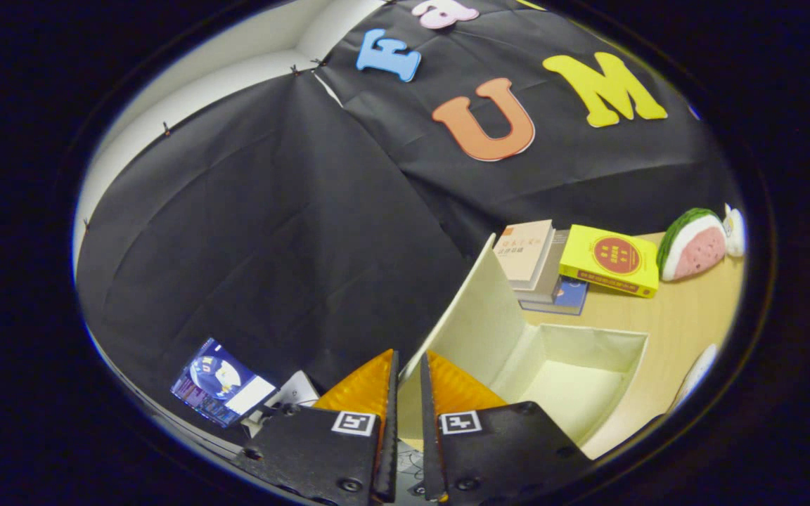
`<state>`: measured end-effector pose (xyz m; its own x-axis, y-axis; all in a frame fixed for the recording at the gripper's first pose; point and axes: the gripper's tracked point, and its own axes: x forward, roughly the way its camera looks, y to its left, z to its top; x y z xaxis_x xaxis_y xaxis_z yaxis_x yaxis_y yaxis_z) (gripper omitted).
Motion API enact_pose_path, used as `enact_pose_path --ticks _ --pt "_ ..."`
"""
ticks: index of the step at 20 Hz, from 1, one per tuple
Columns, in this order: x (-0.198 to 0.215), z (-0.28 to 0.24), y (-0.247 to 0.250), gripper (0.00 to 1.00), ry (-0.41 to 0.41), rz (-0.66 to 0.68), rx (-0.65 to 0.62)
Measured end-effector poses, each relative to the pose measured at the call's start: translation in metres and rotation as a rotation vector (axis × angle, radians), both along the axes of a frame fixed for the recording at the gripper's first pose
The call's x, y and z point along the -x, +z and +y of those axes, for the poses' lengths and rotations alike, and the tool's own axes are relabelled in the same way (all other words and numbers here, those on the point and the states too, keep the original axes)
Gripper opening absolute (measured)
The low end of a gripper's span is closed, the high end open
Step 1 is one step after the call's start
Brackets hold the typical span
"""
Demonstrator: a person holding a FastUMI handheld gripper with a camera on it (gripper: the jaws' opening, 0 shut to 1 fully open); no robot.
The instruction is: Open the storage box then place both shoes into the box .Put the left shoe in first, then the right shoe, with the right side of both shoes facing outward in a uniform manner.
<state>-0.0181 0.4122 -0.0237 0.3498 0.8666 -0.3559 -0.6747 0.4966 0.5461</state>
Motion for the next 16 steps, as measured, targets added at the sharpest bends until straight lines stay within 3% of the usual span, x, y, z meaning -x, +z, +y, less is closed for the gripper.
enact_pose_path --ticks 1,7,12,16 --pt "0.001 0.009 -0.001 0.24 0.004 -0.025 0.022" --pt "-0.005 0.014 0.005 0.92 -0.063 -0.139 0.082" --pt "-0.018 -0.034 -0.001 0.95 -0.176 -0.229 0.151" --pt "-0.03 -0.104 0.0 0.96 -0.3 -0.287 0.179"
